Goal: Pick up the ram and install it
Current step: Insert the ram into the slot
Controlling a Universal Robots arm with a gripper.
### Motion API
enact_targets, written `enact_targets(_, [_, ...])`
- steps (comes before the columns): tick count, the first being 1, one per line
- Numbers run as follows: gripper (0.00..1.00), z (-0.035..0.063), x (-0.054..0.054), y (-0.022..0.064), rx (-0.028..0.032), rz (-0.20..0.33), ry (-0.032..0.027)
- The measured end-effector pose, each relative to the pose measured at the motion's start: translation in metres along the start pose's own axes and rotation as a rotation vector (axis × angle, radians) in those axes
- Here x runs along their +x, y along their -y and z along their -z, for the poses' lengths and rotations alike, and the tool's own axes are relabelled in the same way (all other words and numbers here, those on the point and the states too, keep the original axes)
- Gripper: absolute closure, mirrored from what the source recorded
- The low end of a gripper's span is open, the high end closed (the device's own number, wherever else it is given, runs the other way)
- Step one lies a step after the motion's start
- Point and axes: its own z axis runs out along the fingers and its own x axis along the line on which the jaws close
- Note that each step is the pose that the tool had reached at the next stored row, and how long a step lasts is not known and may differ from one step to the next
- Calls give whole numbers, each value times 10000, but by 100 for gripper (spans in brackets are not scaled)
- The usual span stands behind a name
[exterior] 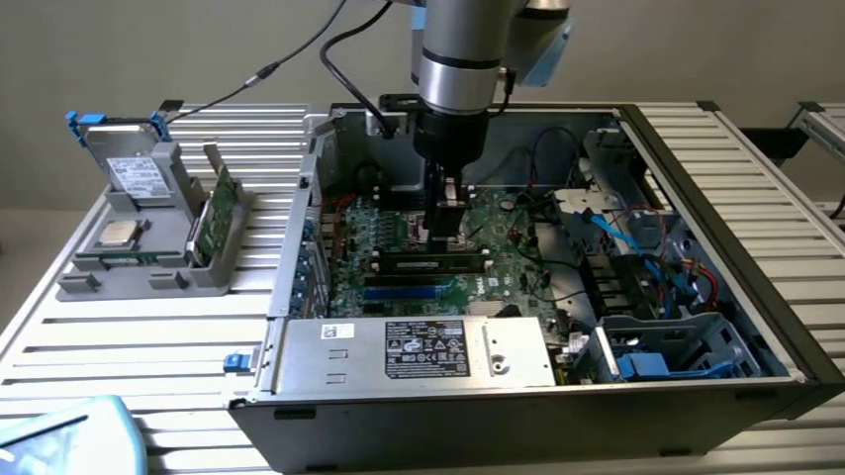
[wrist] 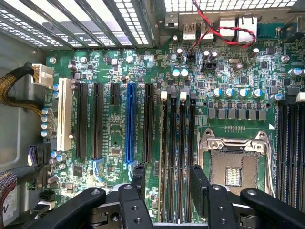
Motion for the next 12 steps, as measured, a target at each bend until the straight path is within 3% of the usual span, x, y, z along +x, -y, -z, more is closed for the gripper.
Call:
enact_targets(3, [51,0,0,-2,0,0,0])
enact_targets(5, [64,0,0,-3,0,-1,0])
enact_targets(7, [70,0,0,-4,0,-1,0])
enact_targets(8, [82,0,0,-4,0,-1,0])
enact_targets(12, [89,-1,0,-7,0,-1,0])
